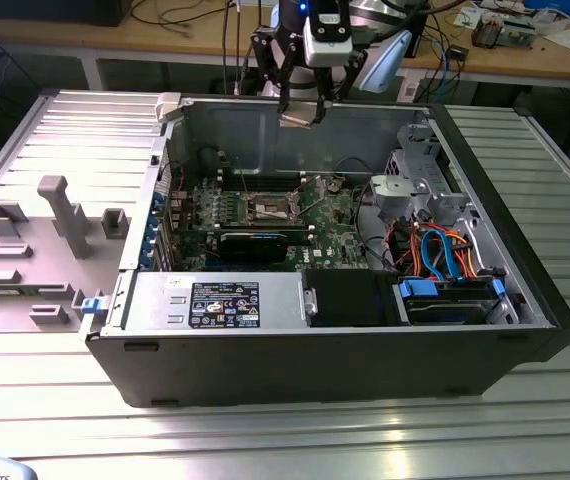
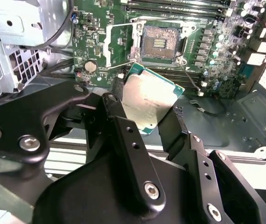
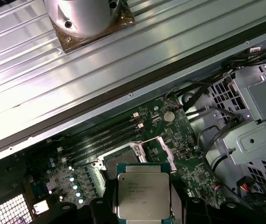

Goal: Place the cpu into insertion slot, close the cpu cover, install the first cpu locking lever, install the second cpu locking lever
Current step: 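Place the cpu into insertion slot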

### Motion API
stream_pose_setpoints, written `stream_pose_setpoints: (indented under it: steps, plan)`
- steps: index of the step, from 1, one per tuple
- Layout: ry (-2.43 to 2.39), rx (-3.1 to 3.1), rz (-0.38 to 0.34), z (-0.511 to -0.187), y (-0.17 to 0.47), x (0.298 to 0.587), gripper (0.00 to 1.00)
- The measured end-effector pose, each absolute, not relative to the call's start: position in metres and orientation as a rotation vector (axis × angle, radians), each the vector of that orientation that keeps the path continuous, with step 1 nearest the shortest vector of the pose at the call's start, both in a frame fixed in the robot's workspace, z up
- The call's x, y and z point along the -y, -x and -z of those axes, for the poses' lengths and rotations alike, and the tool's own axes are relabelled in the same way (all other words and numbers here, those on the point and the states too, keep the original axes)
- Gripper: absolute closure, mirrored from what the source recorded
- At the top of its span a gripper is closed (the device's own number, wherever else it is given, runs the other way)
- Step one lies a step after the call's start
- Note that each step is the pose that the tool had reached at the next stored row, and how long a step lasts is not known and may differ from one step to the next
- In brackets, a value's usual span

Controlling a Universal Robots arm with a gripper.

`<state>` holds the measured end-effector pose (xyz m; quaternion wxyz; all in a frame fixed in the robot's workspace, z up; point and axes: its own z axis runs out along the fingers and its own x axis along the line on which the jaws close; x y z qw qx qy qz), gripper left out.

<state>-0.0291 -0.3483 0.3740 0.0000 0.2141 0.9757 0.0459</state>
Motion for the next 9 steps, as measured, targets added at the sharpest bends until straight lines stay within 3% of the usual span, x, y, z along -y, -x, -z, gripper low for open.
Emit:
stream_pose_setpoints:
  steps: [9]
  plan:
    - [-0.742,-3.047,-0.144,-0.3734,0.0291,0.3483,0.46]
